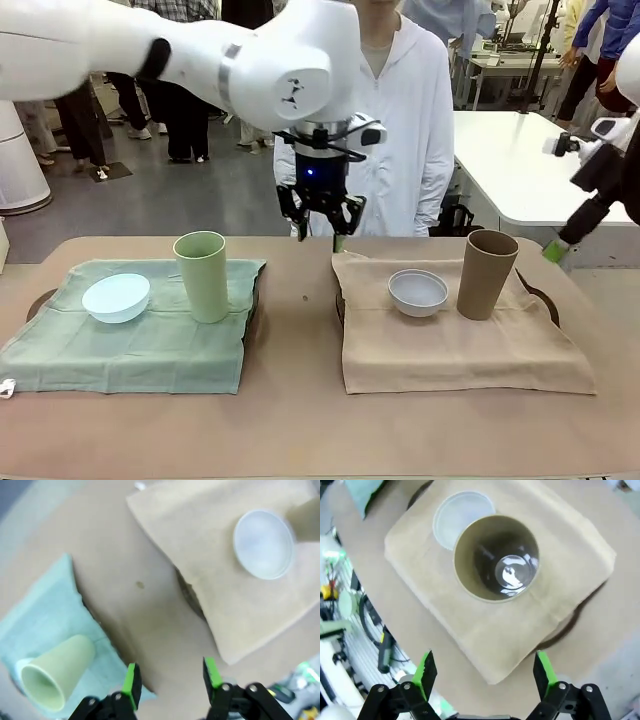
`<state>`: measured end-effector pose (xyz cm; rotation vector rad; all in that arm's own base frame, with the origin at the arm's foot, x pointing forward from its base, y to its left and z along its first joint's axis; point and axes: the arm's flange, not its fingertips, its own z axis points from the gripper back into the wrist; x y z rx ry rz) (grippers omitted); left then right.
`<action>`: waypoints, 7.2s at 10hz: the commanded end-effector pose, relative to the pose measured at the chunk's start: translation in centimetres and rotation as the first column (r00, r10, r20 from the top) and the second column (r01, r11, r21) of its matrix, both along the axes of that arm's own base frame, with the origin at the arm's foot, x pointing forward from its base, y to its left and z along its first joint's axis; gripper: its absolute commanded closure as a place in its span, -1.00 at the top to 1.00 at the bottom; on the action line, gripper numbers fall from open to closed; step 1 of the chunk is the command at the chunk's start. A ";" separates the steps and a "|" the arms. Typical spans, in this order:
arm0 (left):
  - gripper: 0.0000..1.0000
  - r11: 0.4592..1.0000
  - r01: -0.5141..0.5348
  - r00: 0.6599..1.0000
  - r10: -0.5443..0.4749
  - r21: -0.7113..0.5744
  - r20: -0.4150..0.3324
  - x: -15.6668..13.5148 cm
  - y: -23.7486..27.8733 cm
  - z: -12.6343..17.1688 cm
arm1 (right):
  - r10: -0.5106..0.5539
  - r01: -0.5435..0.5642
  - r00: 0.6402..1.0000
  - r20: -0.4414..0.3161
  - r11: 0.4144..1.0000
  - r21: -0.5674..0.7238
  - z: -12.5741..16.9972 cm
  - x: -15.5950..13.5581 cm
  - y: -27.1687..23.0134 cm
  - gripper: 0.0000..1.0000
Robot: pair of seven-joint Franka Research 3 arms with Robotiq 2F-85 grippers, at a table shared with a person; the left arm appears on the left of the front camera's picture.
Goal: Set up a tray with a mat and arrange the tableware.
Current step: Place the Picnic Bowl and Reusable plastic cup back onto the Handle tray in front of the human's position.
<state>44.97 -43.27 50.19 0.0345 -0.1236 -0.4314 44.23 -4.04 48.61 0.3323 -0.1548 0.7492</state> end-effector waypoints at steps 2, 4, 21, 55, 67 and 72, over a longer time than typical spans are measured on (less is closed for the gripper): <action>0.32 0.991 -0.135 0.988 0.135 0.003 0.070 -1.3 4.0 2.3 | -0.192 0.182 0.981 -0.035 0.964 -0.192 4.6 0.2 2.4 1.00; 0.32 0.982 -0.188 0.979 0.189 -0.015 0.075 -2.1 5.4 4.8 | -0.279 0.261 0.960 -0.024 0.921 -0.290 8.1 -0.3 4.1 1.00; 0.32 0.981 -0.193 0.978 0.193 -0.009 0.076 -1.9 5.8 6.7 | -0.306 0.294 0.952 0.006 0.908 -0.299 9.3 -0.7 4.4 1.00; 0.32 0.141 -0.454 0.890 0.100 -0.880 -0.444 -11.4 53.4 3.9 | -0.171 0.505 0.843 -0.510 0.579 0.641 -2.2 -14.3 -20.8 1.00; 0.32 0.140 -0.501 0.862 0.000 -0.854 -0.506 -12.0 60.4 2.3 | -0.189 0.546 0.817 -0.545 0.558 0.625 -3.2 -14.6 -21.6 1.00; 0.32 0.140 -0.501 0.862 0.000 -0.854 -0.506 -12.0 60.4 2.3 | -0.189 0.546 0.817 -0.545 0.558 0.625 -3.2 -14.6 -21.6 1.00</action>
